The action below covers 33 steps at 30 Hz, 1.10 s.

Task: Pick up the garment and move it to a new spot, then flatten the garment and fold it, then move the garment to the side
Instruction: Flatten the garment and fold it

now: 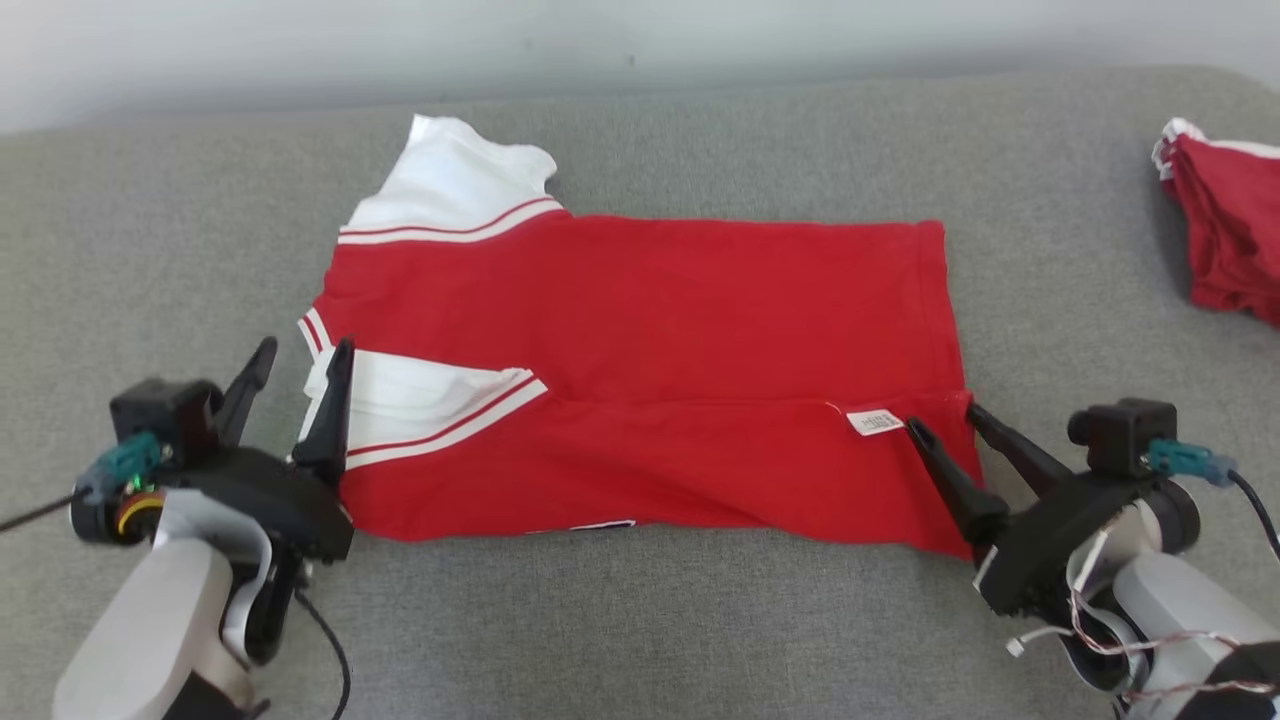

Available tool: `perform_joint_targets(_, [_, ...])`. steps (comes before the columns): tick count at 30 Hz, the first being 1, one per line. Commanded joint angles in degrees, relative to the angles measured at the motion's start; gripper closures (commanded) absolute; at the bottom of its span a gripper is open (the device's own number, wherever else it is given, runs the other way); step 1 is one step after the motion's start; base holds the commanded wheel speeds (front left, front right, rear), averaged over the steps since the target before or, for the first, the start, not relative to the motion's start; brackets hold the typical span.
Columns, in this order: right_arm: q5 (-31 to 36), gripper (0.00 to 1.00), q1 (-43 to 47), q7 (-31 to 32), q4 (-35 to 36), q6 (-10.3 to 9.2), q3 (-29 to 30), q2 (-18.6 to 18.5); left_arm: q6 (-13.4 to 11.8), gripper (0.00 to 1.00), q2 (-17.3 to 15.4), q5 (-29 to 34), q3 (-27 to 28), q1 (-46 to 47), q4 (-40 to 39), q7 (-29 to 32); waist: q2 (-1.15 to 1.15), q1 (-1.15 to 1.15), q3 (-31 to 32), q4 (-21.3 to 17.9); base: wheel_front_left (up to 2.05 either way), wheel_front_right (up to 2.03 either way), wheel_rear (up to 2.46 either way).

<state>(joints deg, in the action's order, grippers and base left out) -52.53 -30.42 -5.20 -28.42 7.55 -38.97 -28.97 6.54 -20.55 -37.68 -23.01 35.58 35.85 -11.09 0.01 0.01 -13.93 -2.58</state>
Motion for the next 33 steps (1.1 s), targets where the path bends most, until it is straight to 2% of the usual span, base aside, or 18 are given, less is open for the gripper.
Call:
perform_joint_targets(1, [-0.2, 0.00, 1.1, -0.6, -0.1, -0.16, -0.3, -0.7, 0.1, 0.00, 0.0, -0.1, 0.2, -1.4, 0.5, -0.6, -0.01, -0.01, 1.8, 0.2, 0.00, 0.00, 0.00])
perform_joint_targets(7, [-1.0, 0.00, 4.8, -3.4, 1.0, -0.16, 0.2, -2.7, -0.6, 0.00, -0.5, -1.0, 1.9, -5.8, -0.6, -2.9, -0.01, -0.01, 5.5, 0.2, 0.00, 0.00, 0.00])
perform_joint_targets(13, [-0.3, 0.00, 8.7, -5.9, 1.7, -0.16, 2.5, -3.4, -3.0, 0.00, -0.6, -1.0, 4.8, -12.4, -5.7, -4.0, -0.01, -0.01, 8.0, 0.0, 0.00, 0.00, 0.00])
perform_joint_targets(23, [1.3, 0.00, 15.7, -7.9, 2.6, -0.16, 9.6, -1.3, -6.5, 0.00, 1.3, 2.3, 7.2, -23.3, -15.0, -4.1, -0.01, -0.01, 9.2, 0.8, 0.00, 0.00, 0.00])
perform_joint_targets(28, [3.3, 0.00, 17.0, -7.1, 2.9, -0.16, 11.8, 0.0, -6.8, 0.00, 1.3, 3.4, 6.3, -25.3, -15.0, -4.1, -0.01, -0.01, 9.0, 1.0, 0.00, 0.00, 0.00])
perform_joint_targets(33, [7.7, 0.00, 15.4, -5.9, 2.7, -0.16, 13.4, 1.9, -6.6, 0.00, 0.7, 3.7, 5.7, -23.4, -12.3, -3.3, -0.01, -0.01, 7.5, 0.9, 0.00, 0.00, 0.00])
